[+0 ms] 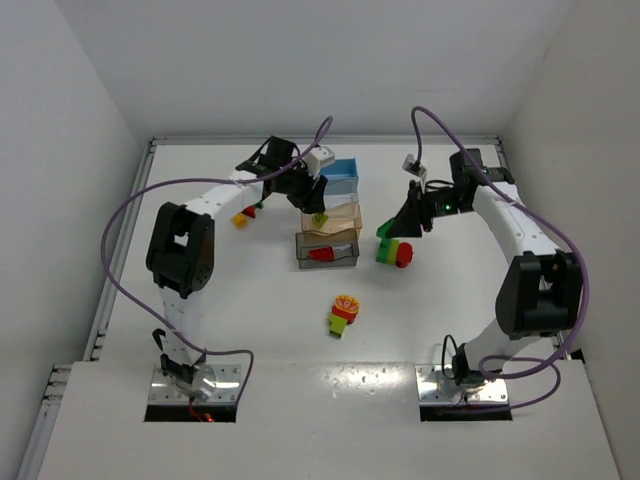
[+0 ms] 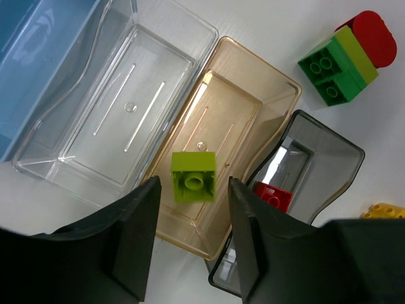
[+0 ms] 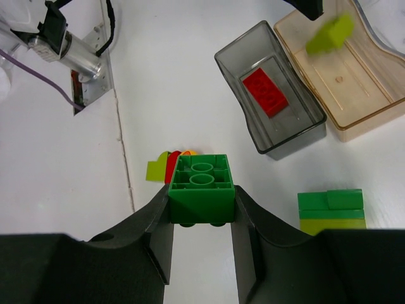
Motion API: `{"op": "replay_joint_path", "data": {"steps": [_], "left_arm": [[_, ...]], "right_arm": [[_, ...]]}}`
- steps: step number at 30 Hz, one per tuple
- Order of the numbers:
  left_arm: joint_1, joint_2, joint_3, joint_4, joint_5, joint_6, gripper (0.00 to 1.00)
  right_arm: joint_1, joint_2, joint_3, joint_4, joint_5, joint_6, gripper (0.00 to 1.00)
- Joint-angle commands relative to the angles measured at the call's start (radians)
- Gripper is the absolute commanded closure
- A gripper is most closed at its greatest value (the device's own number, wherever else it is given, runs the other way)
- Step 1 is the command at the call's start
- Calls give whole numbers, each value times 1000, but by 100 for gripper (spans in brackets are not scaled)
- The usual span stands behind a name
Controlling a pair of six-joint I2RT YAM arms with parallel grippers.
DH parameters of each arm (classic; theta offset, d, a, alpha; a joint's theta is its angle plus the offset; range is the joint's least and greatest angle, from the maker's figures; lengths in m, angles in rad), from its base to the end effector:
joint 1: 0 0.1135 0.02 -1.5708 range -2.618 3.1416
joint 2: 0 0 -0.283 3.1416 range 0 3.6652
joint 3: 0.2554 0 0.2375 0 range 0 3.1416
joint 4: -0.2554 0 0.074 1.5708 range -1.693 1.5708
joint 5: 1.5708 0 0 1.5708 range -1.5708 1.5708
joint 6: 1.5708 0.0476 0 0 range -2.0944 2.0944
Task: Sort the legos into containers by color
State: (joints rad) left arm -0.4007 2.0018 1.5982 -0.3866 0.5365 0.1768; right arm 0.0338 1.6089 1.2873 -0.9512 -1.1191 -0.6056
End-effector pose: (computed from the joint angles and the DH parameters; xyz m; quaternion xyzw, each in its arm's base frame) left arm 0.4085 -0.1995 0.2539 0.3506 0.8261 -0.2846 0.3372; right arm 0.2940 0.0528 0.2900 -0.3382 0.7709 0.4681 0.2687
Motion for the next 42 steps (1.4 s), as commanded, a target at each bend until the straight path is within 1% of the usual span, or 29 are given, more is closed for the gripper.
{"op": "replay_joint_path", "data": {"steps": [1, 3, 4, 7, 8, 9, 10, 11, 12, 13, 14, 15, 16, 17, 18, 19, 20, 21, 22, 23, 24, 25, 27, 29, 30, 31, 34, 38, 42], "left_arm": [[-7, 0, 39, -17, -7, 32, 46], [-7, 0, 39, -17, -17, 32, 43], [-7, 0, 39, -17, -17, 32, 39], [-7, -14, 39, -17, 16, 21, 38], [2, -24, 39, 4, 37, 7, 38], [25, -40, 17, 38, 69, -50, 38], [39, -88, -6, 85, 130, -97, 38], [52, -121, -35, 148, 150, -150, 38], [78, -155, -96, 286, 169, -251, 38], [89, -185, -118, 345, 181, -296, 38], [100, -233, -132, 391, 192, -336, 38], [109, -250, -132, 435, 192, -368, 38], [121, -261, -123, 436, 192, -403, 38], [122, -261, -110, 424, 192, -404, 38], [135, -274, -97, 378, 180, -404, 38], [151, -287, -84, 355, 171, -404, 38], [161, -287, -84, 338, 152, -389, 38], [172, -320, -84, 309, 142, -364, 38], [196, -337, -99, 299, 102, -355, 38], [212, -359, -115, 299, 86, -355, 38], [226, -377, -130, 299, 86, -343, 38], [253, -409, -154, 299, 77, -333, 38], [292, -446, -184, 287, 77, -333, 38], [309, -465, -202, 287, 59, -333, 38], [309, -465, -202, 287, 59, -333, 38], [319, -478, -216, 287, 43, -333, 38], [329, -491, -239, 287, 43, -333, 38], [349, -502, -259, 287, 43, -324, 38], [368, -511, -259, 276, 43, -313, 38]], "right_arm": [[-6, 9, 46, 6, -13, -26, 100], [-6, 19, 46, 6, -13, -26, 100], [-6, 28, 55, 6, -13, -26, 100], [-6, 37, 66, 26, -13, -13, 100], [-15, 37, 66, 67, -13, 33, 100], [-15, 37, 75, 101, -13, 67, 100], [-15, 37, 75, 141, -13, 105, 100], [-15, 49, 89, 235, -13, 201, 100], [-15, 49, 99, 299, -13, 266, 100], [-6, 58, 99, 377, 7, 339, 100], [6, 59, 99, 545, 45, 412, 100], [6, 72, 99, 640, 73, 555, 100], [21, 85, 99, 726, 100, 623, 100], [43, 107, 115, 788, 163, 671, 100], [57, 141, 195, 817, 198, 713, 100], [72, 237, 257, 795, 228, 713, 100], [96, 291, 393, 751, 284, 743, 100], [109, 343, 455, 740, 316, 760, 100], [120, 429, 507, 730, 352, 773, 100], [139, 462, 588, 730, 407, 786, 100], [149, 491, 624, 730, 436, 796, 100], [159, 549, 694, 720, 479, 796, 100], [173, 614, 800, 689, 505, 846, 100], [183, 670, 855, 666, 522, 883, 100], [192, 725, 880, 639, 538, 918, 100], [192, 746, 920, 628, 579, 931, 100], [201, 787, 929, 647, 605, 952, 100], [210, 865, 1037, 614, 616, 963, 100], [230, 884, 1046, 603, 640, 963, 100]]}}
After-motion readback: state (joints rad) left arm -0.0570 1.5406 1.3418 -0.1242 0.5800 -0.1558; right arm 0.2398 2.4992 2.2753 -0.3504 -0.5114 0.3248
